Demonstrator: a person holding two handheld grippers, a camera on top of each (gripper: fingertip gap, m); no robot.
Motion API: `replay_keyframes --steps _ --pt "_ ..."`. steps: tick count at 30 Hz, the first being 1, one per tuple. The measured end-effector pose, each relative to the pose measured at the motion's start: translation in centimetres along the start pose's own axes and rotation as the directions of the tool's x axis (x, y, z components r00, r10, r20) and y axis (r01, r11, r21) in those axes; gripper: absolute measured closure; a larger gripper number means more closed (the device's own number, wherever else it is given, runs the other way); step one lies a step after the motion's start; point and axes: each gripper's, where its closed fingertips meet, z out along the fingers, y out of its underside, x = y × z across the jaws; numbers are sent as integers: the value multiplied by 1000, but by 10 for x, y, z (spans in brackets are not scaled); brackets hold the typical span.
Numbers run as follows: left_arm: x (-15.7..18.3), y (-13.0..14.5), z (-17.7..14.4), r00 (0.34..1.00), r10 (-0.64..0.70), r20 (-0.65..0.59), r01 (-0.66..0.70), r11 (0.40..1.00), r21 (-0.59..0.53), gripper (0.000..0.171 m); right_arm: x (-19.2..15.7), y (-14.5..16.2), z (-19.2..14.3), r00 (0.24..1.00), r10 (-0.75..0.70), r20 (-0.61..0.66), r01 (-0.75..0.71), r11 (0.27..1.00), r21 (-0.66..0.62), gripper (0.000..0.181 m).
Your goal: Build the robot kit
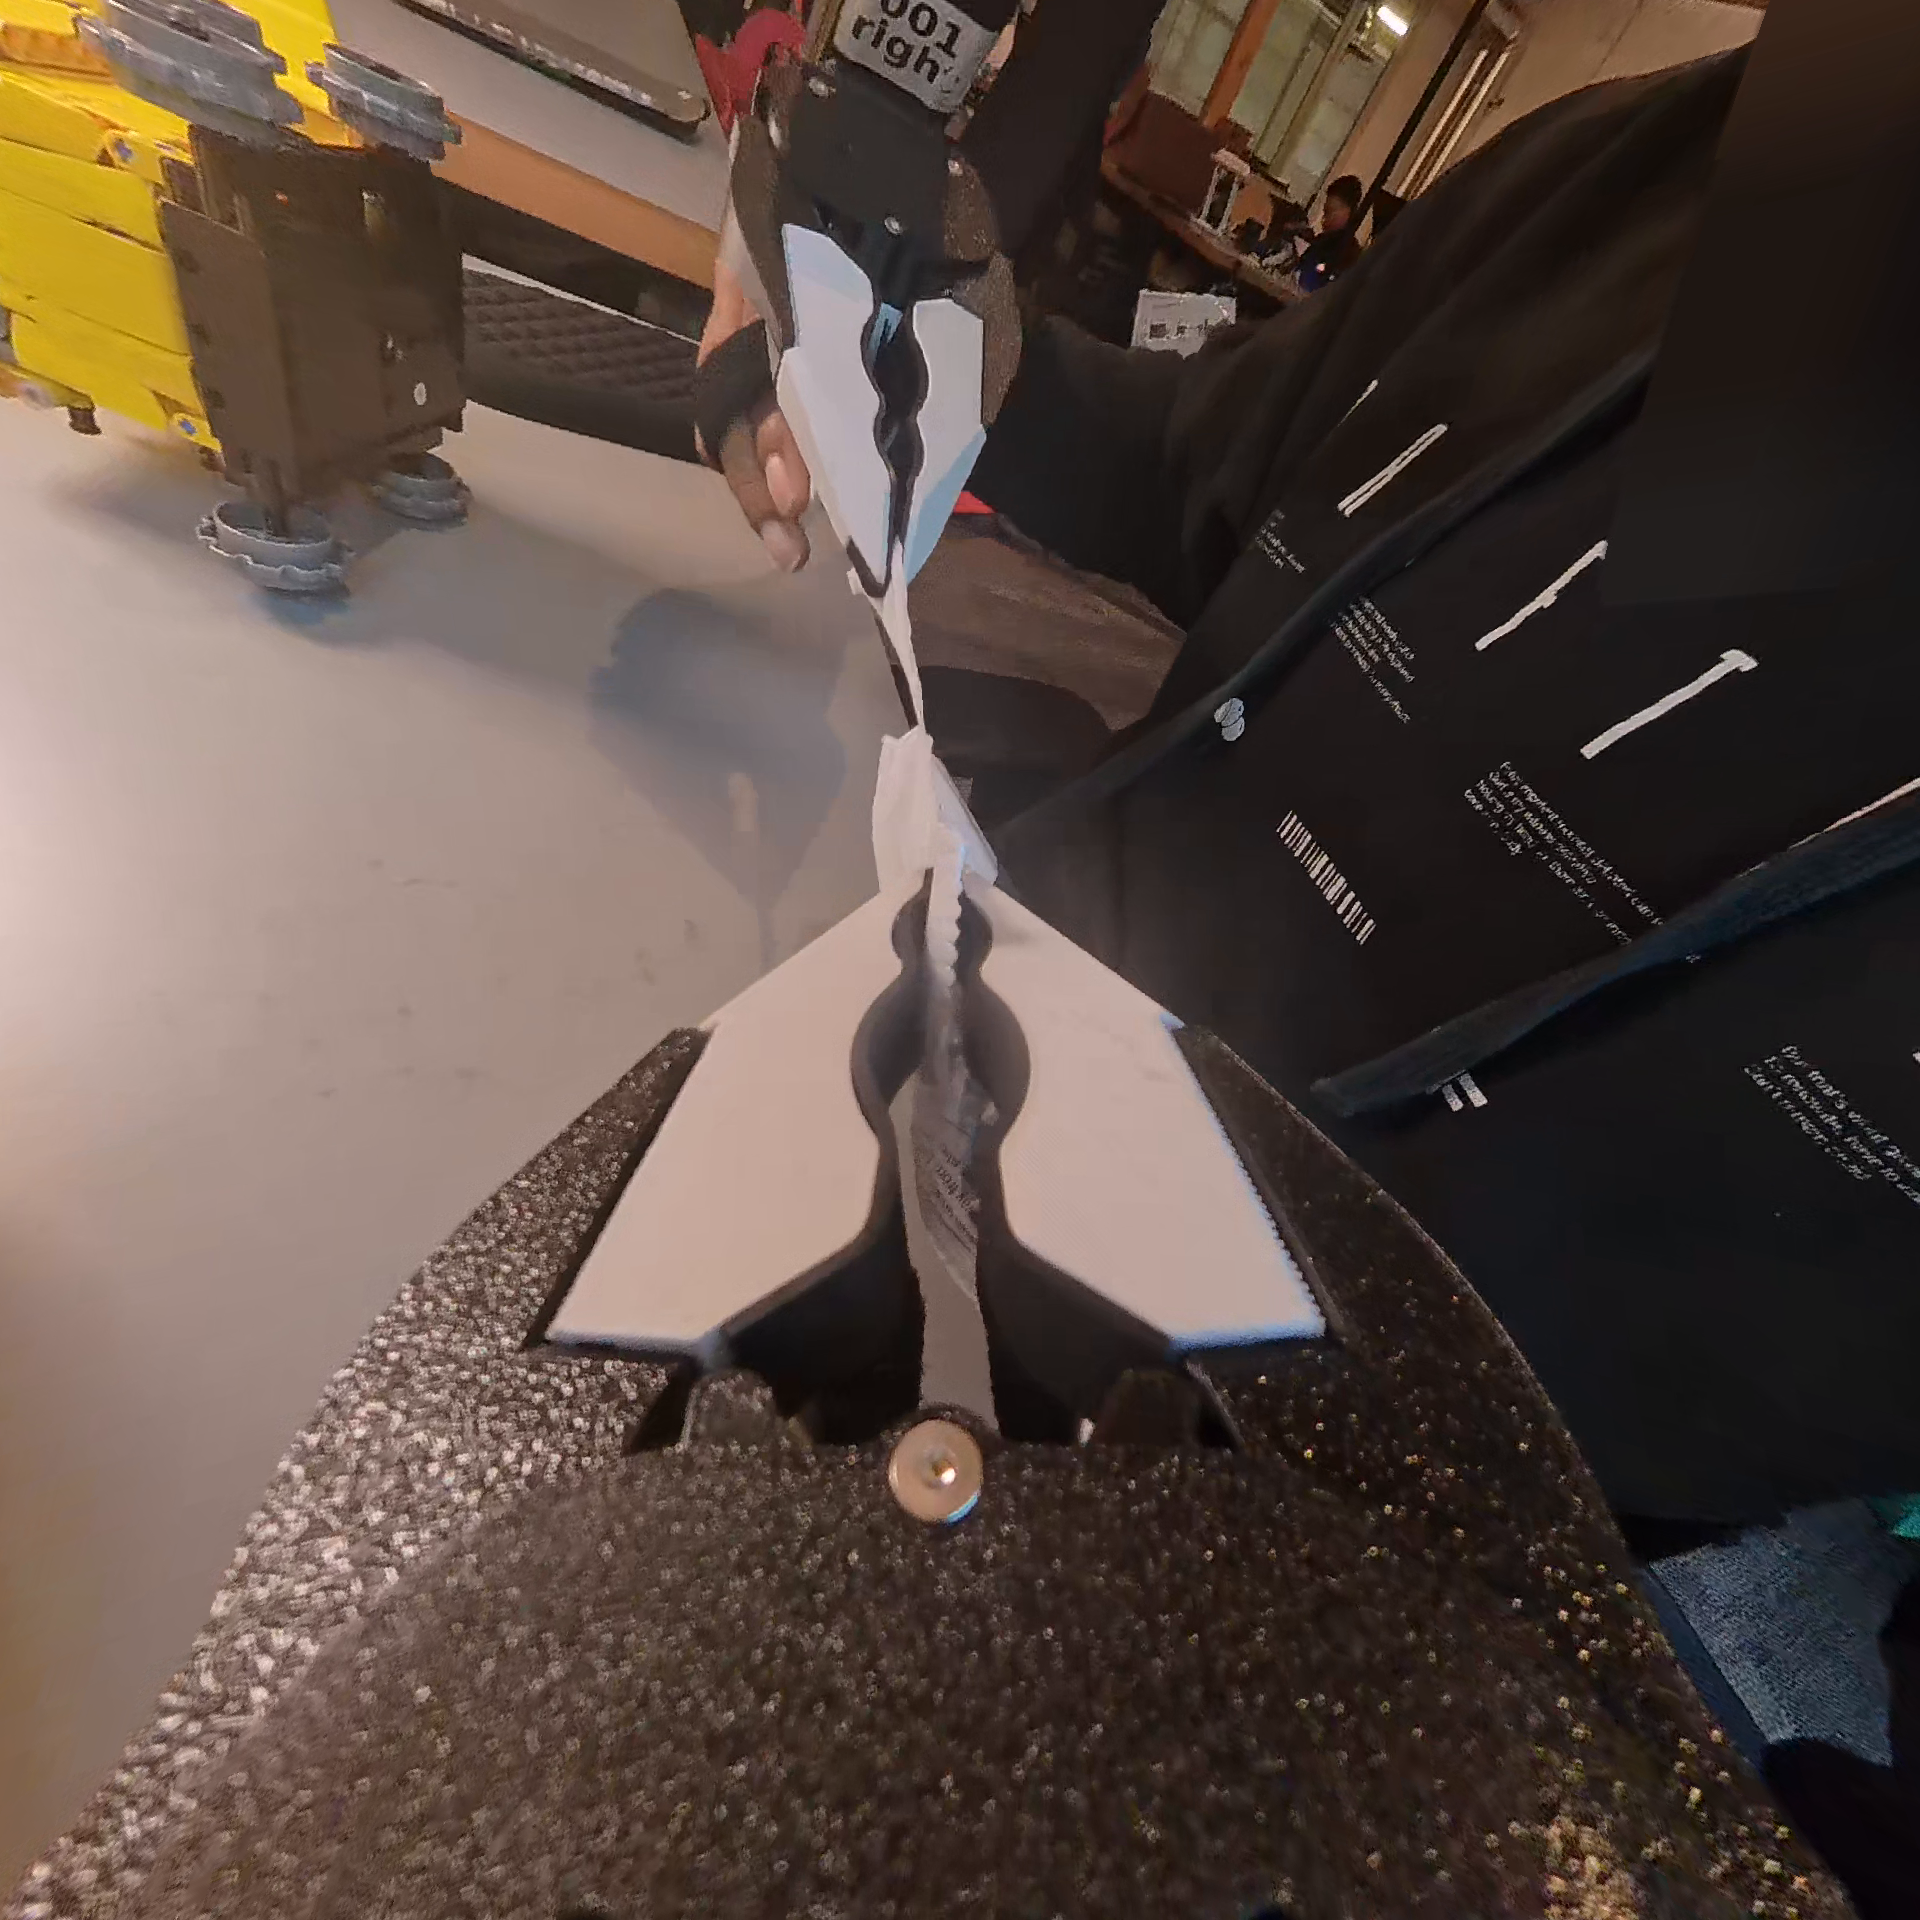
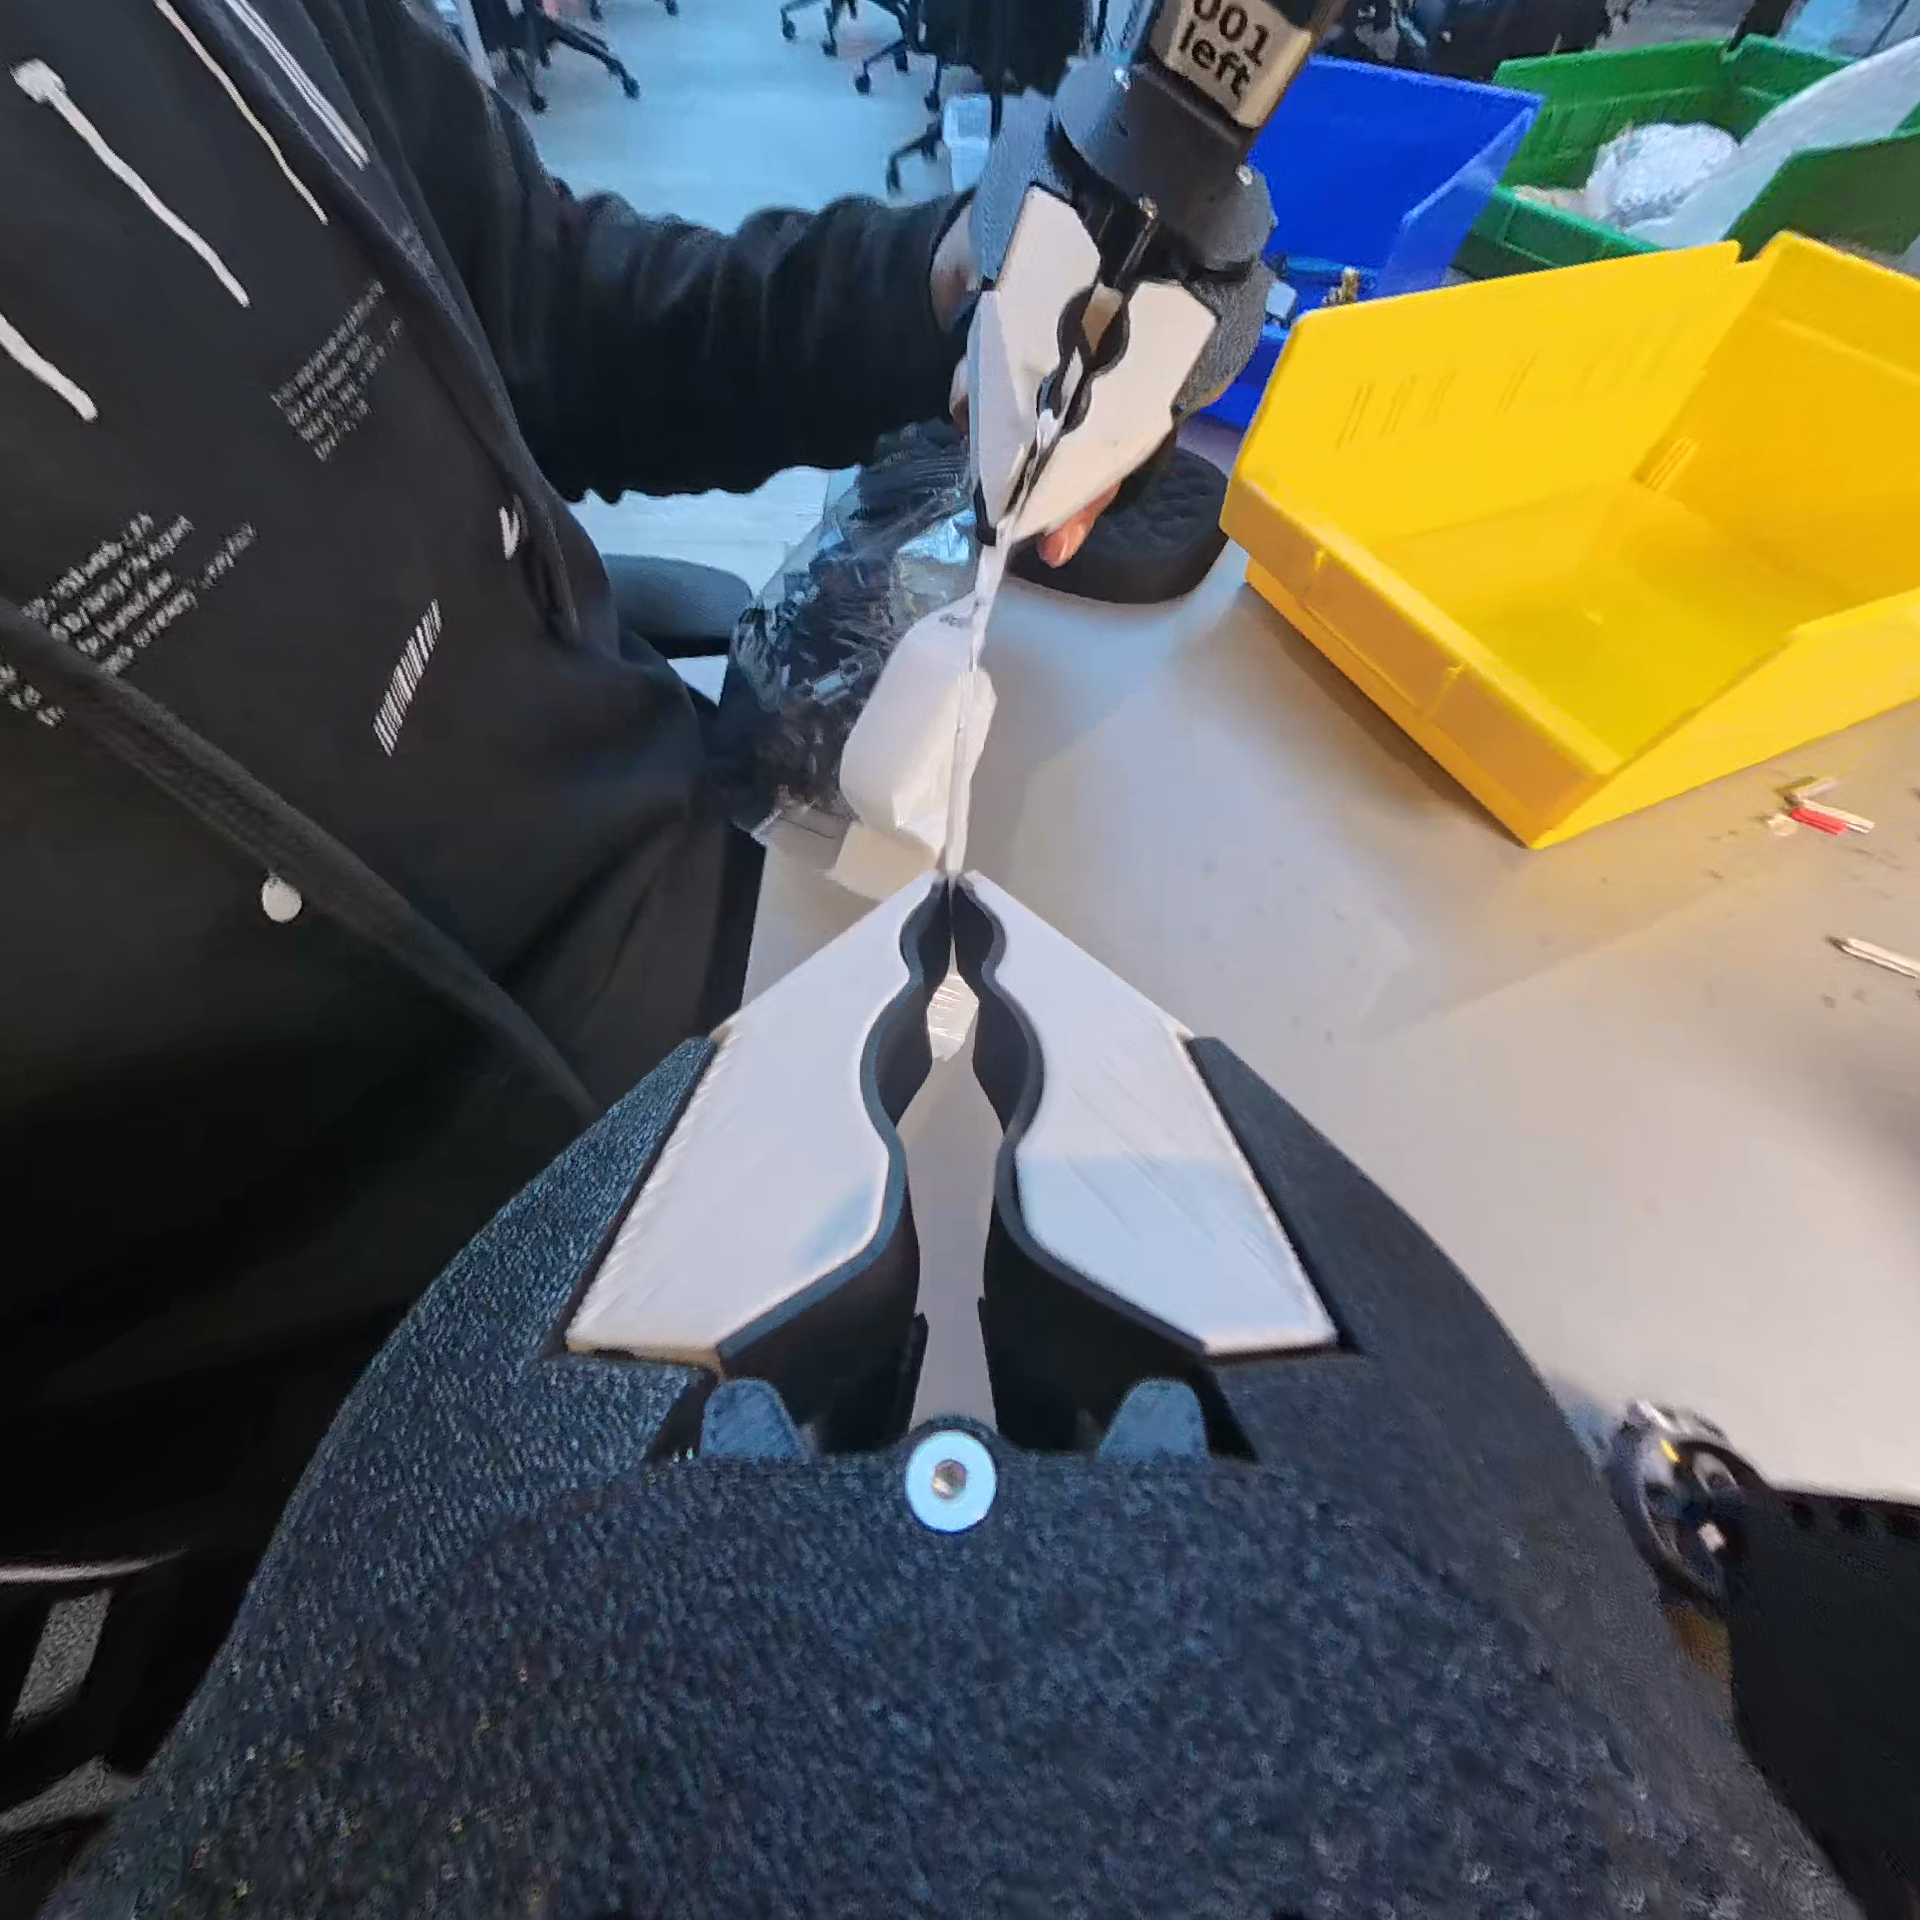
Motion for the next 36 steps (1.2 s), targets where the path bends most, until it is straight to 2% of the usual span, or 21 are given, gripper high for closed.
replay_keyframes --steps 1,5,10,13,16,18,20,21,23,25,26,28,30,32,36 --pt "-2 3 -4 1000 -5 6 5 1000 -2 171 4 6 -9 1000 -6 -30 5 1000 -29 181" --pt "-11 10 -23 996 -62 61 59 997 56 171 24 2 -68 979 53 -196 -50 999 18 181" --pt "-25 -4 -27 991 -92 92 76 983 166 171 38 -13 -87 950 89 -298 -60 993 106 181" --pt "-39 -17 -40 978 -105 179 57 965 254 171 50 -14 -103 924 139 -357 -78 980 181 181" --pt "-52 -27 -60 952 -142 272 35 931 362 171 68 -20 -138 860 193 -473 -65 960 274 181" --pt "-58 -28 -70 931 -169 322 22 910 414 171 84 -16 -172 774 246 -583 -68 948 309 181" --pt "-63 -26 -77 910 -195 364 9 890 455 171 104 6 -214 623 286 -728 -99 952 289 181" --pt "-63 -26 -79 907 -206 368 10 882 471 171 114 24 -238 521 301 -799 -139 953 269 181" --pt "-59 -27 -80 906 -206 369 0 873 488 171 128 71 -292 293 281 -914 -246 946 212 181" --pt "-57 -27 -78 908 -194 371 -12 875 484 171 132 129 -348 62 213 -975 -390 904 173 181" --pt "-56 -27 -76 908 -189 373 -13 878 478 171 131 158 -368 -8 175 -985 -465 871 158 181" --pt "-56 -26 -70 912 -181 367 -8 888 459 171 127 211 -391 -73 121 -990 -605 784 140 181" --pt "-57 -25 -64 915 -175 363 -1 899 437 171 129 241 -401 -93 54 -994 -678 728 103 181" --pt "-57 -24 -60 917 -168 363 0 908 419 171 135 259 -401 -80 -6 -997 -732 679 54 180" --pt "-56 -24 -55 919 -154 364 -6 915 403 171 151 269 -388 -27 -62 -998 -777 629 -18 174"
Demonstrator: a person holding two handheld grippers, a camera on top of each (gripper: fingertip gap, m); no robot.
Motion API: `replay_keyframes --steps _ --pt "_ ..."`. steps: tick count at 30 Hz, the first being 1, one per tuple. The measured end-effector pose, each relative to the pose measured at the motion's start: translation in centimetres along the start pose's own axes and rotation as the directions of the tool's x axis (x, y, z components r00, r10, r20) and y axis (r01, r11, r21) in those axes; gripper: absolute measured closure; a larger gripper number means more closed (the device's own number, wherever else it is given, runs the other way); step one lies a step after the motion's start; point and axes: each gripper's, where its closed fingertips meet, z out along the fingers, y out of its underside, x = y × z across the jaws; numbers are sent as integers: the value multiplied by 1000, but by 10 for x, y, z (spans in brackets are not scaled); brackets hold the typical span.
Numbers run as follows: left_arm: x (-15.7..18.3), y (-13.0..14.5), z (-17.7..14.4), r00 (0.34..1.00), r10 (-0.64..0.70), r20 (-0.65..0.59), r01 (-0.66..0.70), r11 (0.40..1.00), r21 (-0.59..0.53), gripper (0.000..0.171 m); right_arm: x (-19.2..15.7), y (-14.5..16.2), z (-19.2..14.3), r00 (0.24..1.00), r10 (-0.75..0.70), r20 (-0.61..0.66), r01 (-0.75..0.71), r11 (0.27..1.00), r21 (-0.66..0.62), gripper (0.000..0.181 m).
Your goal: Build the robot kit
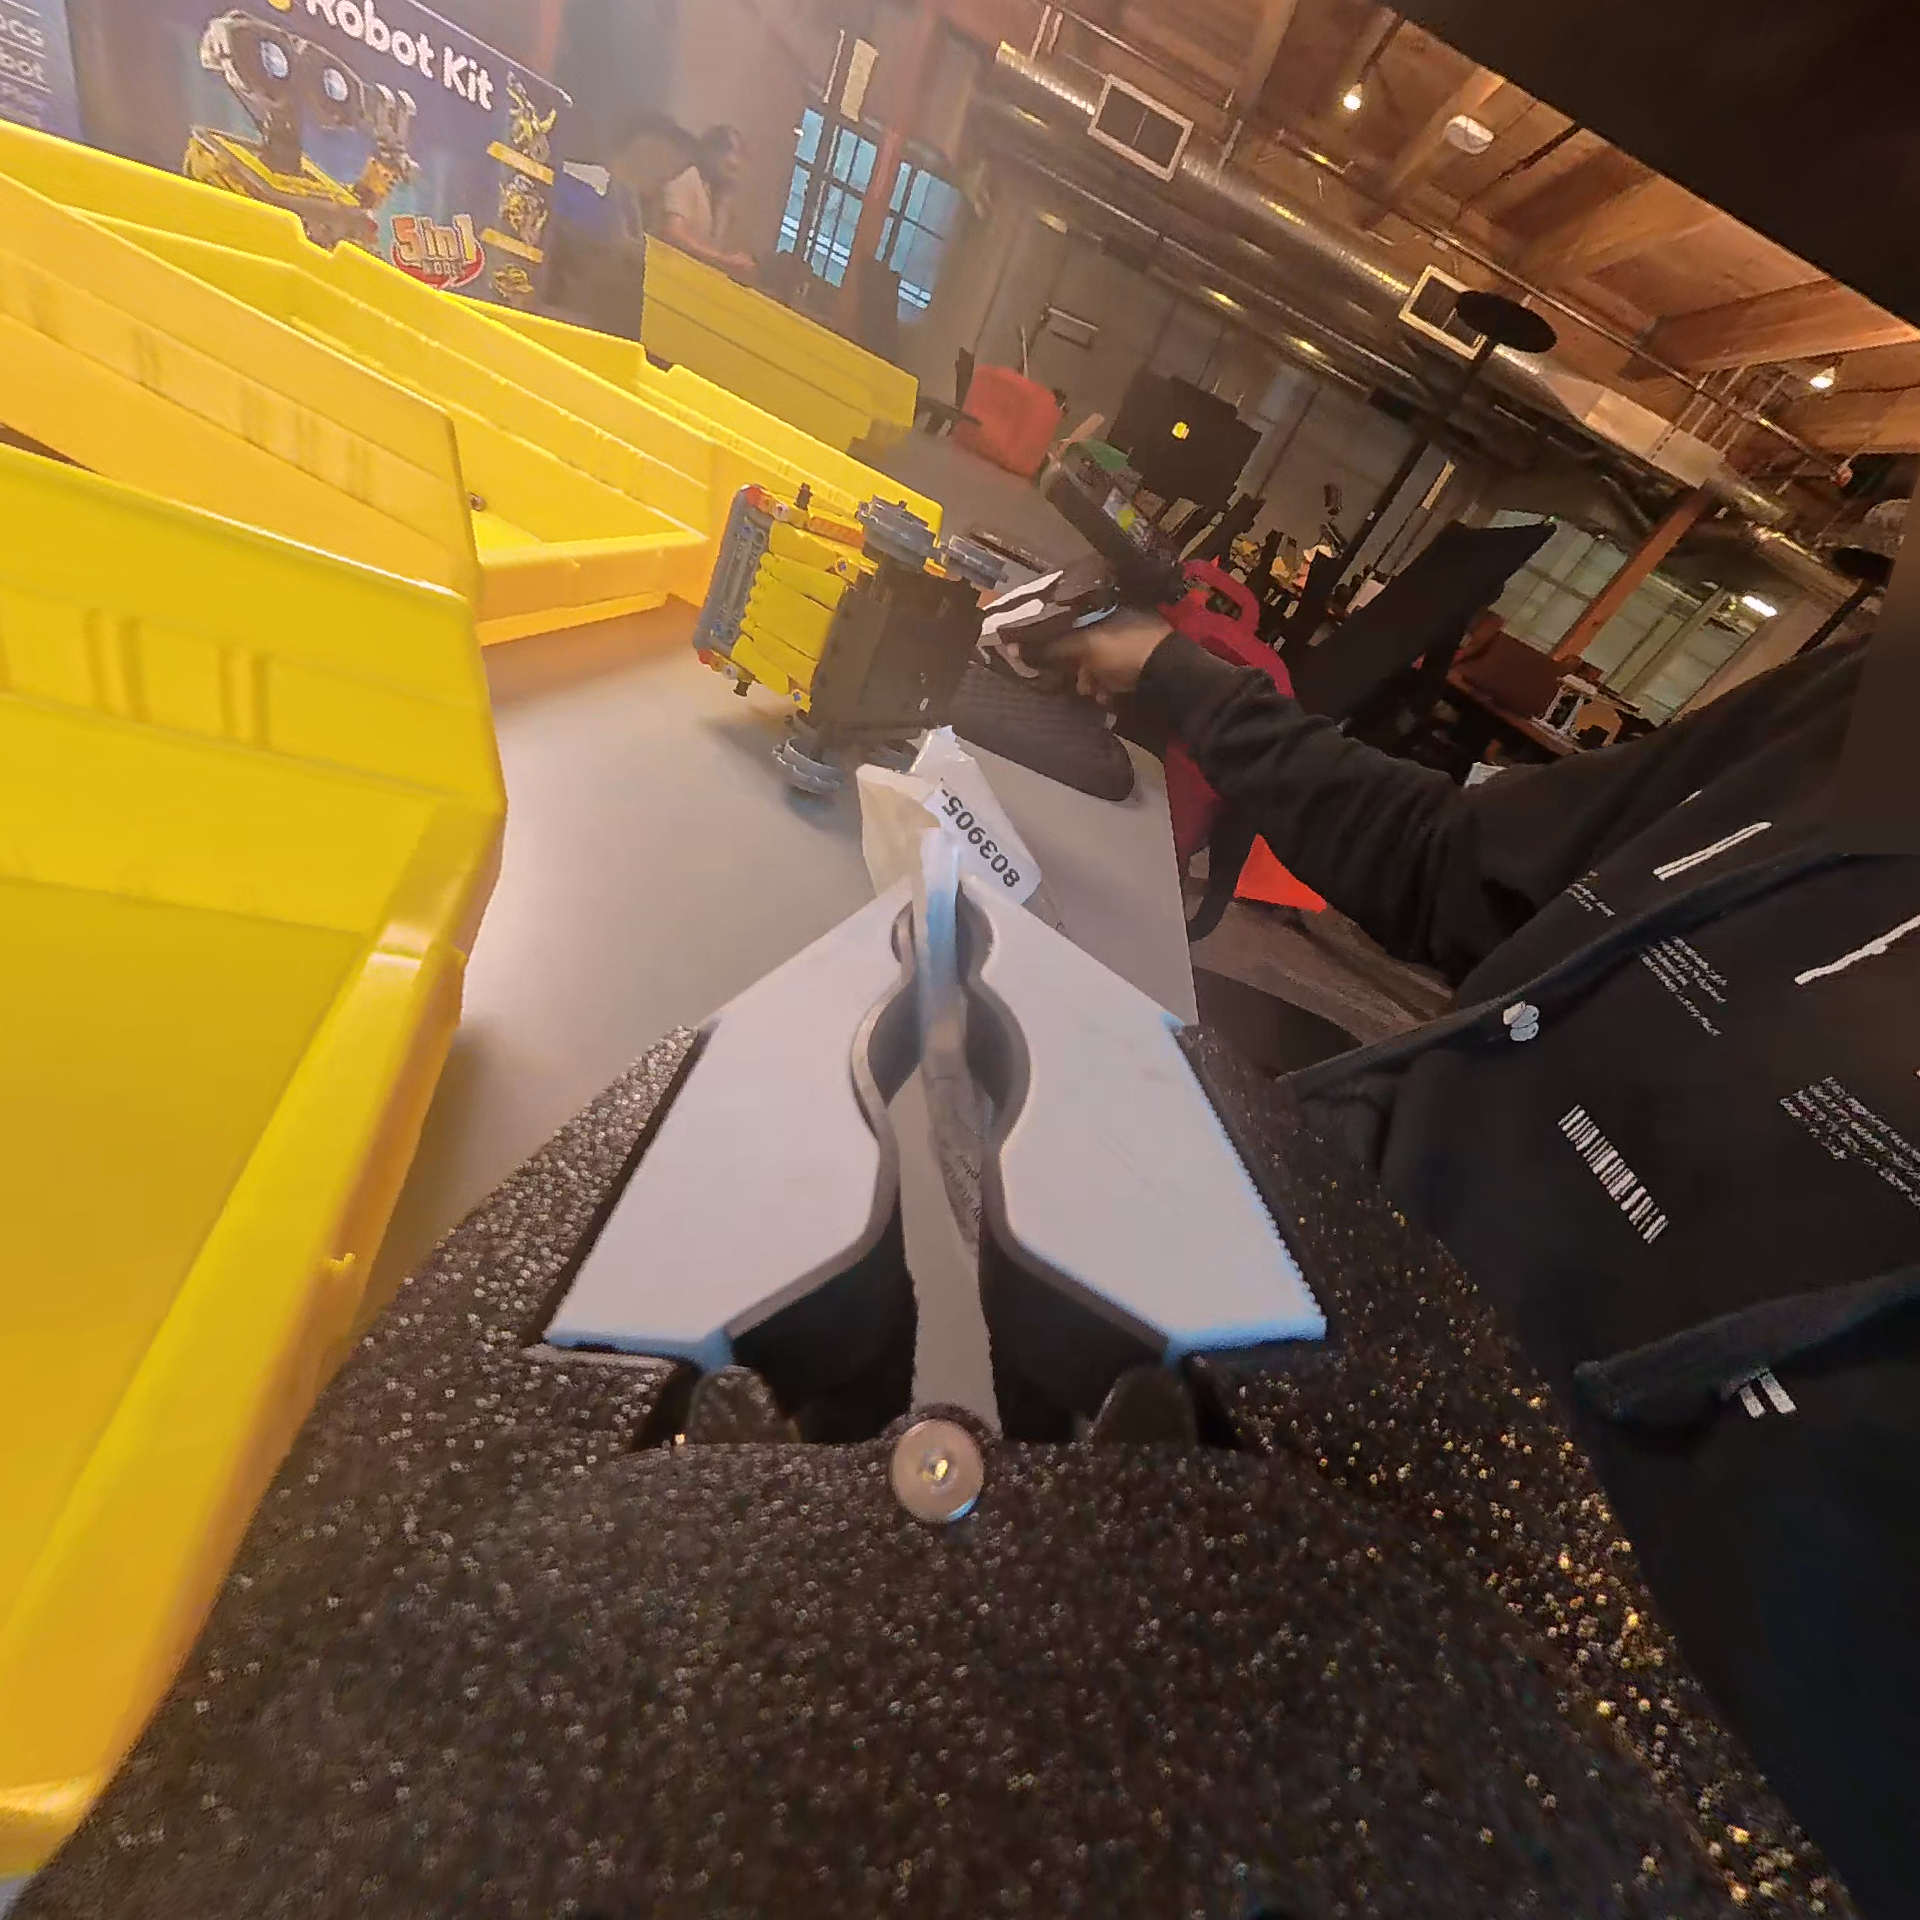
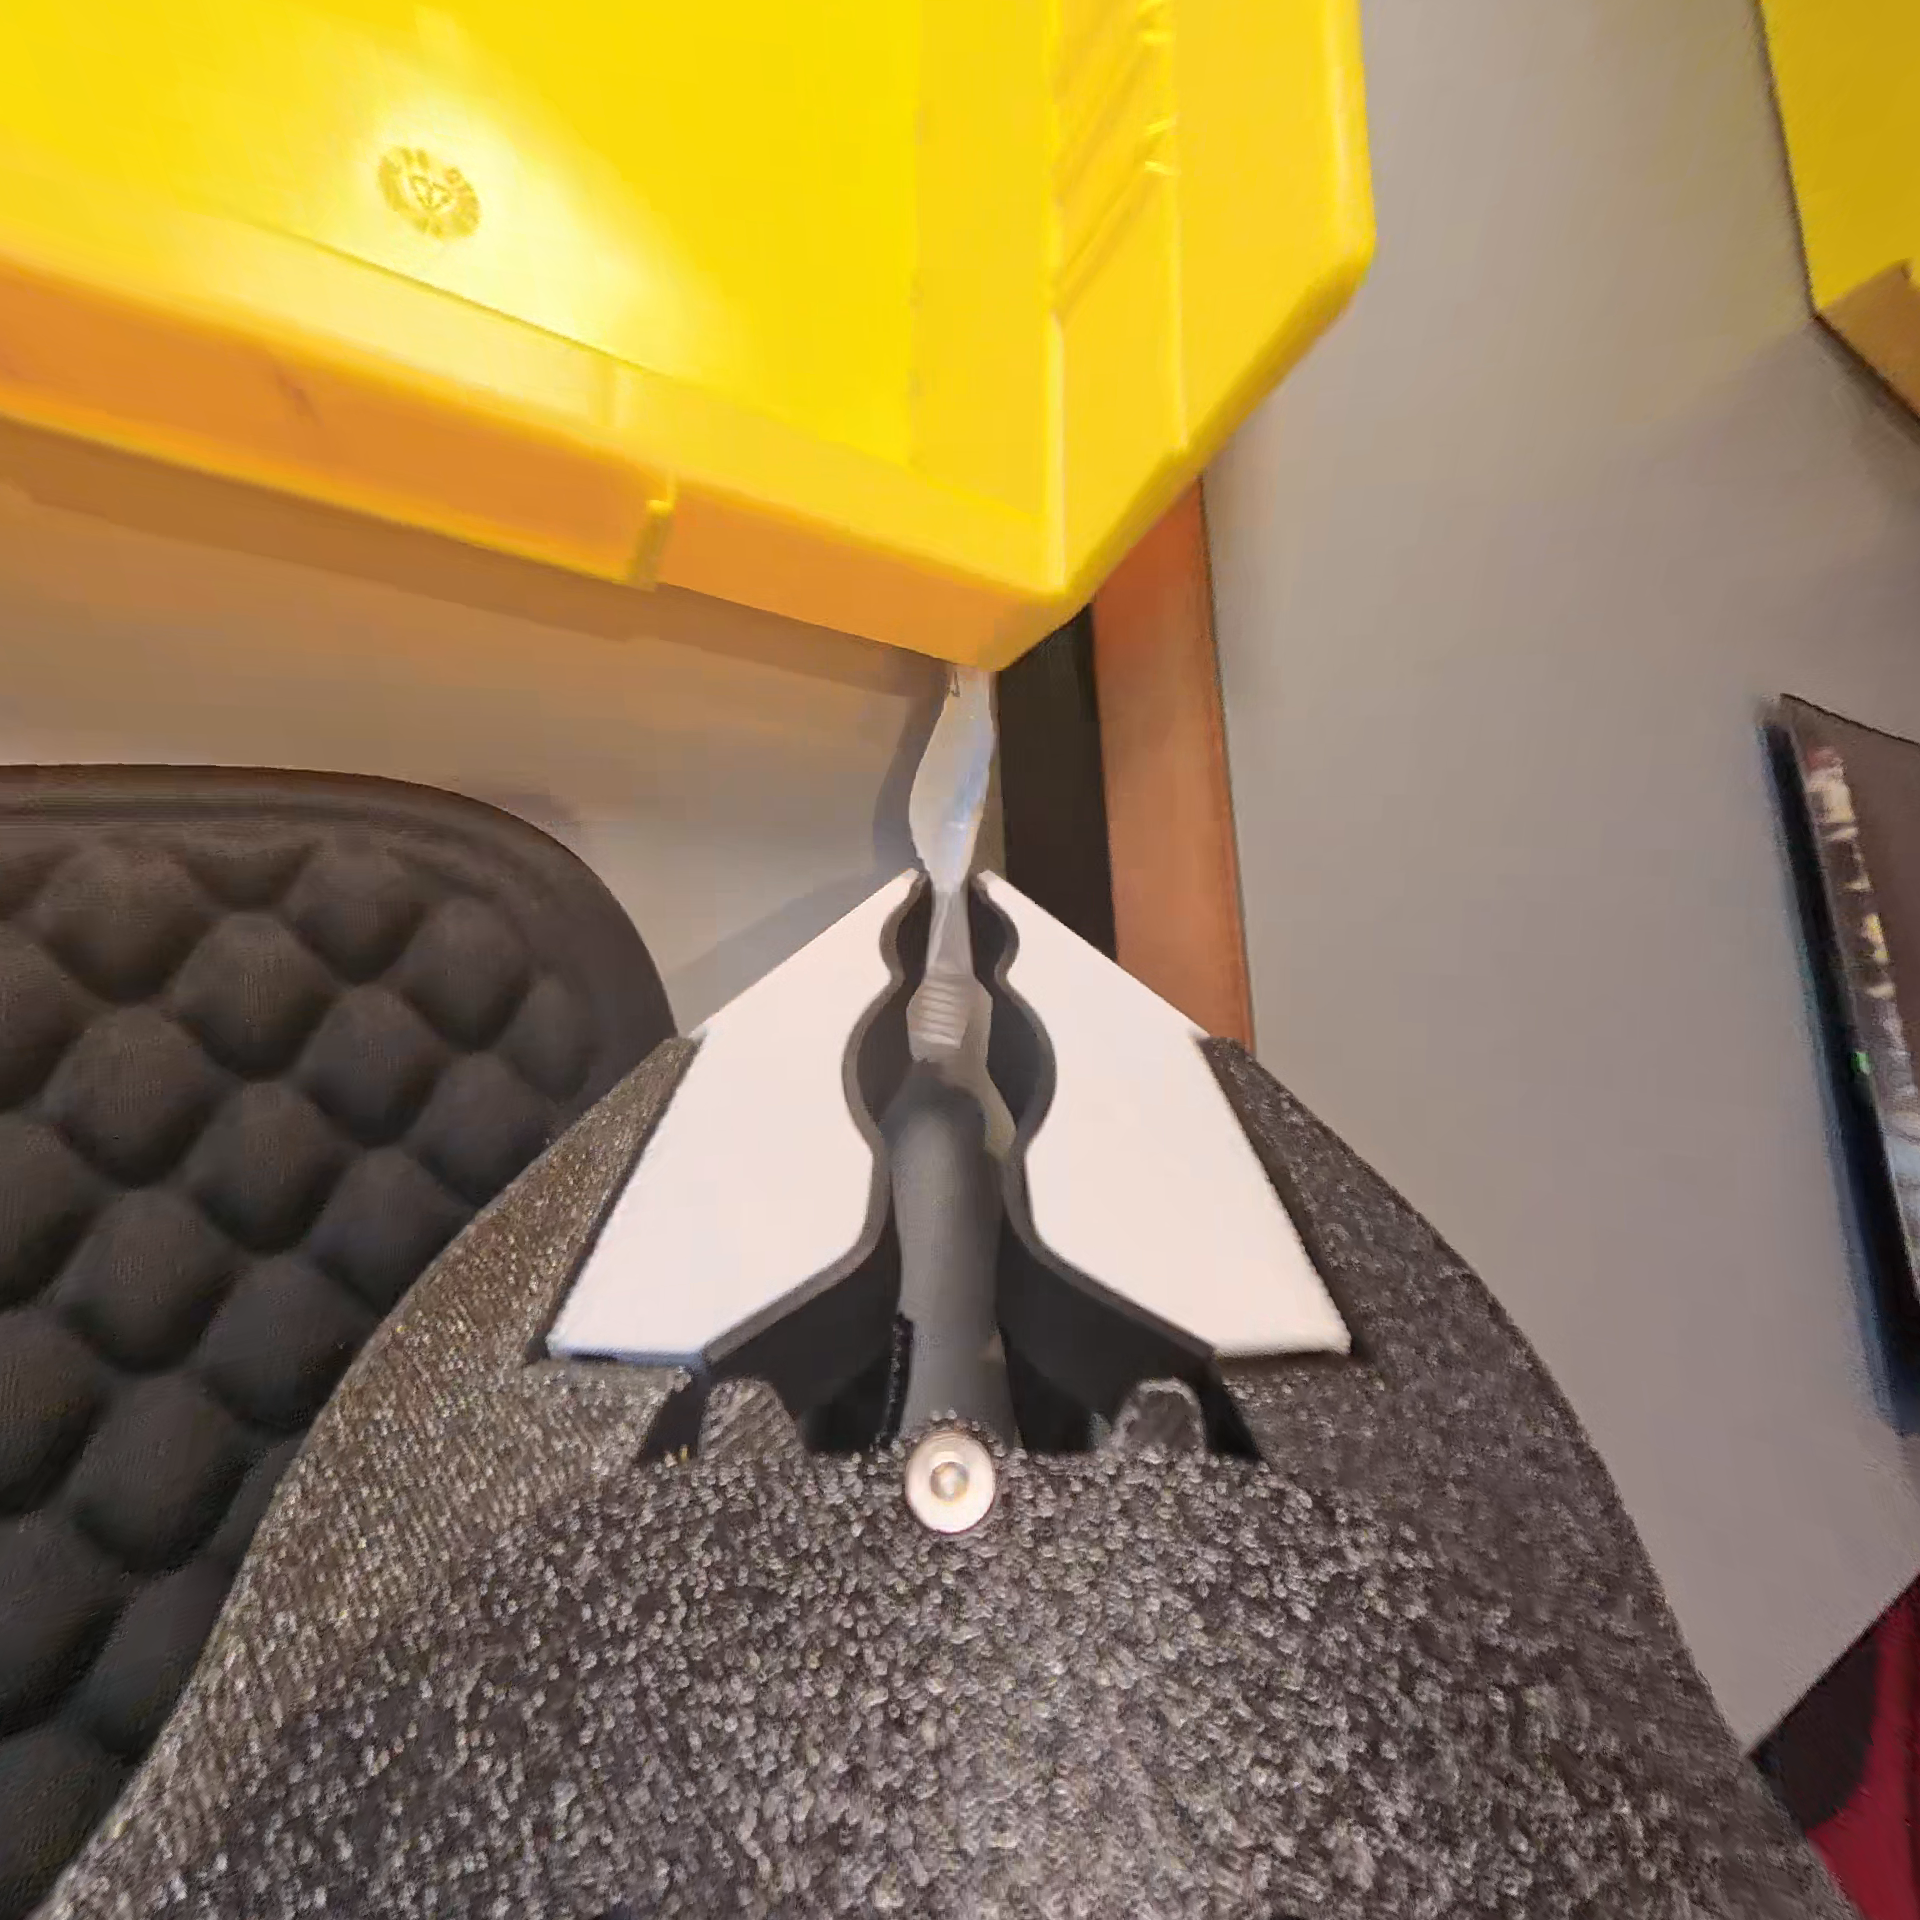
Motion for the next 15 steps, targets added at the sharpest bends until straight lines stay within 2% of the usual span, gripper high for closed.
replay_keyframes --steps 2,6,8,9,11,13,15 --pt "1 2 -1 1000 5 5 -5 1000 -1 171 -5 1 4 1000 4 16 -3 1000 -23 162" --pt "1 3 -5 1000 -2 13 2 1000 9 171 -6 -9 -7 998 32 51 -34 998 48 155" --pt "2 1 -6 1000 0 12 -1 1000 21 171 -1 -24 -27 998 45 50 -52 988 148 150" --pt "2 0 -6 1000 3 11 -3 1000 24 171 -2 -38 -42 997 49 63 -63 968 241 145" --pt "3 -2 -4 1000 8 6 -8 1000 29 171 -9 -70 -85 990 71 123 -118 891 438 142" --pt "4 -4 -2 1000 12 3 -13 999 38 171 -27 -100 -138 975 52 217 -175 782 598 139" --pt "2 -6 2 1000 19 14 -20 999 48 171 -65 -125 -195 937 -58 346 -222 664 714 139"
